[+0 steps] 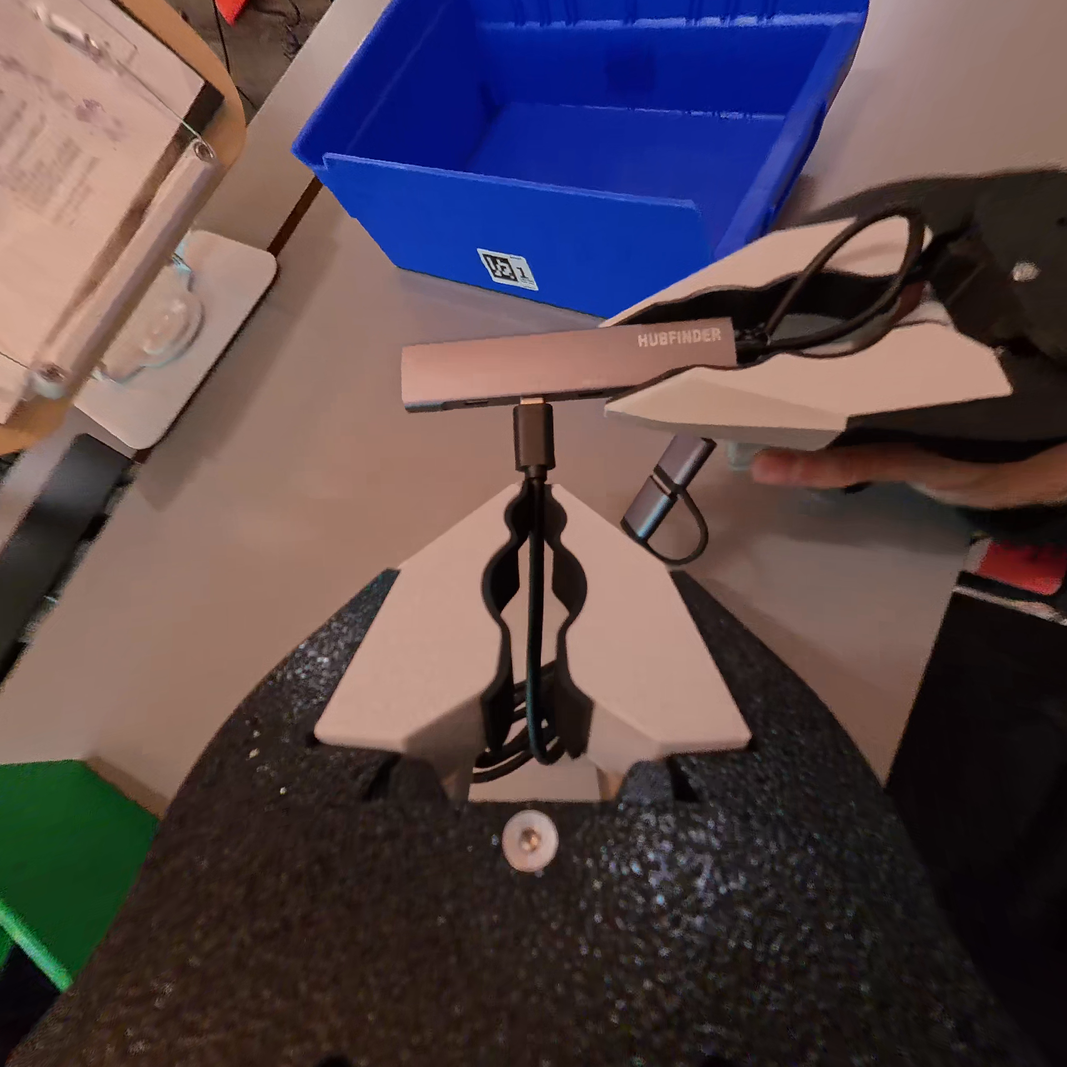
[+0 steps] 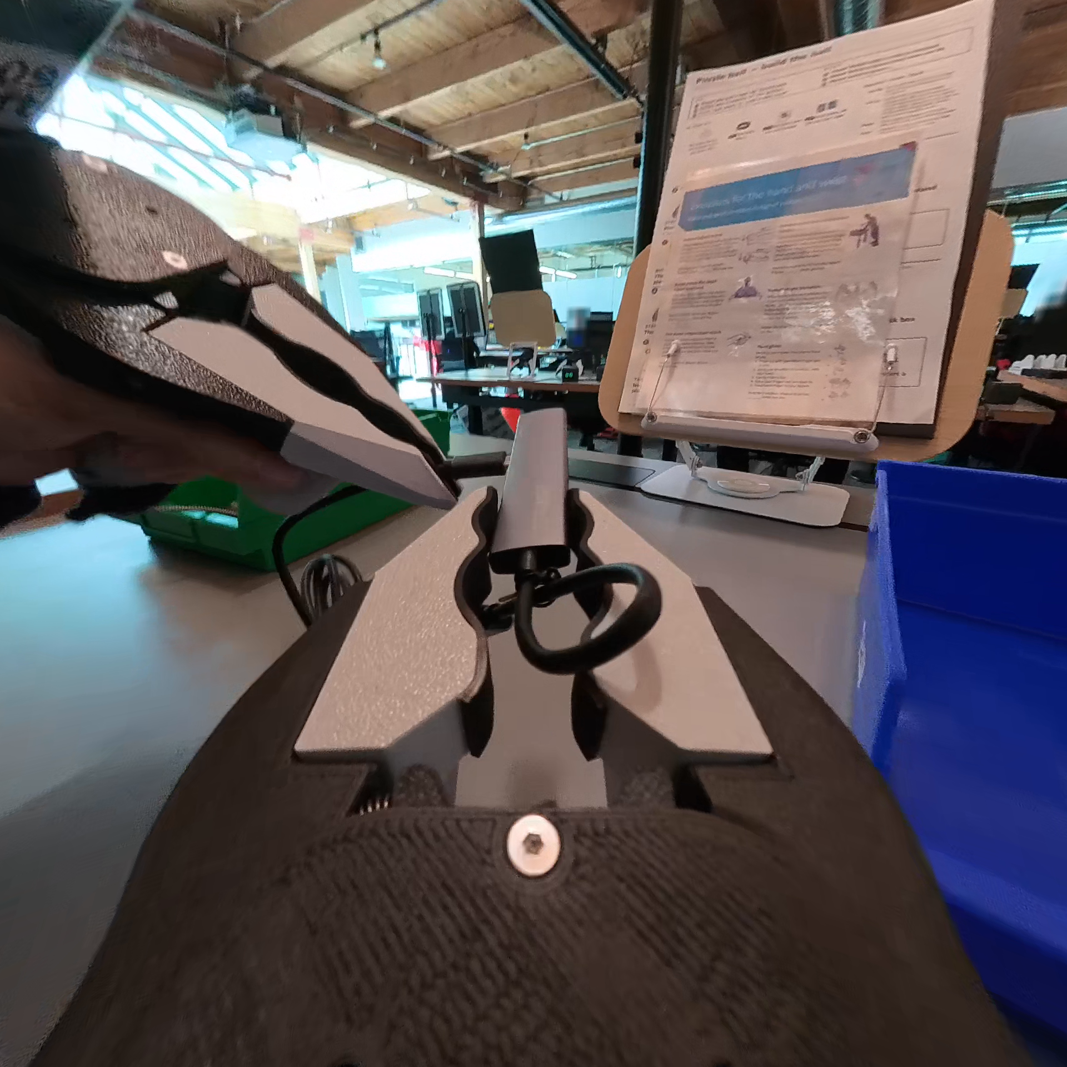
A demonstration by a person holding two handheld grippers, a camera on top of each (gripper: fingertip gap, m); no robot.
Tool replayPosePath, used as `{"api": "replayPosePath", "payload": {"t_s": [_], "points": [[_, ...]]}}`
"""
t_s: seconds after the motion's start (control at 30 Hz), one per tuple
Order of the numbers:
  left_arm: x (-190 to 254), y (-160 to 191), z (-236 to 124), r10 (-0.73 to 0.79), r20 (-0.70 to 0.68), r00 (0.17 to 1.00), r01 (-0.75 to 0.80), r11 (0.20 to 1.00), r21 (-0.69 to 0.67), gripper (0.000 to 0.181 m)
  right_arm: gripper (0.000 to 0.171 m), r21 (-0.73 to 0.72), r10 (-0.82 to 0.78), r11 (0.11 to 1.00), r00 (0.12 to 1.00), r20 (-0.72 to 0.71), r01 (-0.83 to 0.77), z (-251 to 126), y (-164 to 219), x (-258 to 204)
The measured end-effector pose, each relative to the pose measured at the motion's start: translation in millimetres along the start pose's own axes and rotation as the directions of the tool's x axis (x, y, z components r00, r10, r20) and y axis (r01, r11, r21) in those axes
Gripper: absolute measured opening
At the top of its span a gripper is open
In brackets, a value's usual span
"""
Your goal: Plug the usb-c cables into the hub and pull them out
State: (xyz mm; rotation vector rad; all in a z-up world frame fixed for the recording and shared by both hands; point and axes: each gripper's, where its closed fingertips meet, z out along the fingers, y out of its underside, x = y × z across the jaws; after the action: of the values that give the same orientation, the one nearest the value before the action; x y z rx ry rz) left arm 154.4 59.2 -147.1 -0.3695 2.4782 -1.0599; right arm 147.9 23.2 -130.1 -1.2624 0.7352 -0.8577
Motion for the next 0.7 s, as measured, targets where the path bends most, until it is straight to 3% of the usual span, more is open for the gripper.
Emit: {"api": "replayPosePath", "payload": {"t_s": [0.03,0.2,0.3,0.5,0.7], "points": [[-1,2,0,0.034,0.008,0.999,-0.034,0.999,-0.010,0.001,0.024,-0.016,-0.020,1.000,1.000,0.006,0.020,1,2,-1],[-4,3,-1,0.108,0.009,0.994,-0.108,0.994,-0.002,0.001,0.024,-0.060,-0.114,0.992,0.993,0.009,0.114,3,6,-3],[-3,-1,-3,0.029,-0.014,1.000,-0.028,0.998,0.047,0.001,0.023,-0.004,-0.172,0.985,0.985,-0.006,0.172,2,-2,-3],[8,0,-5,-0.107,-0.190,0.976,0.121,0.990,0.068,0.001,0.030,0.077,-0.211,0.974,0.977,-0.038,0.213,0,-8,-4],[10,-2,1,-0.111,-0.268,0.957,0.130,0.990,0.058,0.001,0.025,0.070,-0.247,0.966,0.967,-0.056,0.251,0,-8,-2]]}}
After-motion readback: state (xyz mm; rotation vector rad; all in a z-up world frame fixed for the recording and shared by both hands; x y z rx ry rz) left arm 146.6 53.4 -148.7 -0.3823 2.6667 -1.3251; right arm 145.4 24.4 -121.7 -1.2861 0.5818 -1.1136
